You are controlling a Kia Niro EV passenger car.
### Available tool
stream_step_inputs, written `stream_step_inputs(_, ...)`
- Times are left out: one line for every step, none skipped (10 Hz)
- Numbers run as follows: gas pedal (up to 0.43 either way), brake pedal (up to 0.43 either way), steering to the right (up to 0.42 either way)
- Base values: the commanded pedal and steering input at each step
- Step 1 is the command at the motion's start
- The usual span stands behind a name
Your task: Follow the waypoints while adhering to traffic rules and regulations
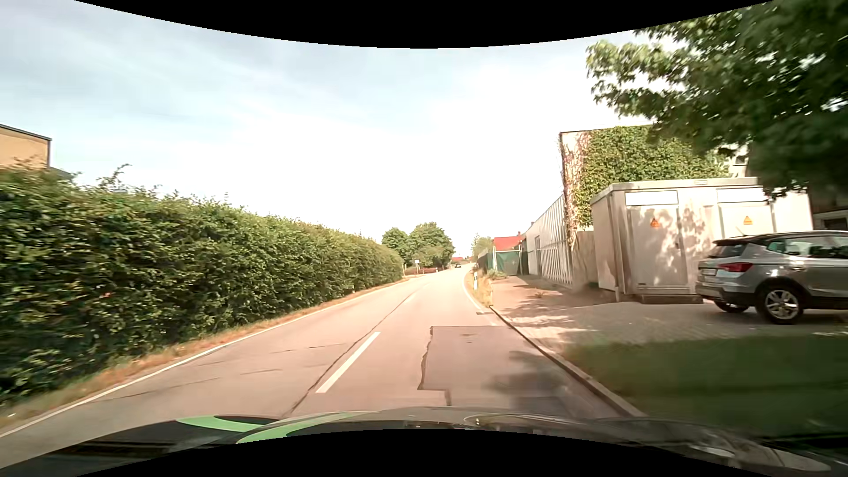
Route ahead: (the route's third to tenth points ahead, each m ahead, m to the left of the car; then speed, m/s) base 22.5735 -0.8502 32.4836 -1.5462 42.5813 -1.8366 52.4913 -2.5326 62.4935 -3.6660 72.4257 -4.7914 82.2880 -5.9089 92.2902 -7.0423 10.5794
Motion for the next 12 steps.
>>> stream_step_inputs(0.268, 0.000, 0.009)
stream_step_inputs(0.280, 0.000, 0.009)
stream_step_inputs(0.280, 0.000, 0.010)
stream_step_inputs(0.287, 0.000, 0.010)
stream_step_inputs(0.299, 0.000, 0.012)
stream_step_inputs(0.299, 0.000, 0.012)
stream_step_inputs(0.299, 0.000, 0.012)
stream_step_inputs(0.299, 0.000, 0.013)
stream_step_inputs(0.319, 0.000, 0.014)
stream_step_inputs(0.319, 0.000, 0.014)
stream_step_inputs(0.319, 0.000, 0.015)
stream_step_inputs(0.319, 0.000, 0.016)
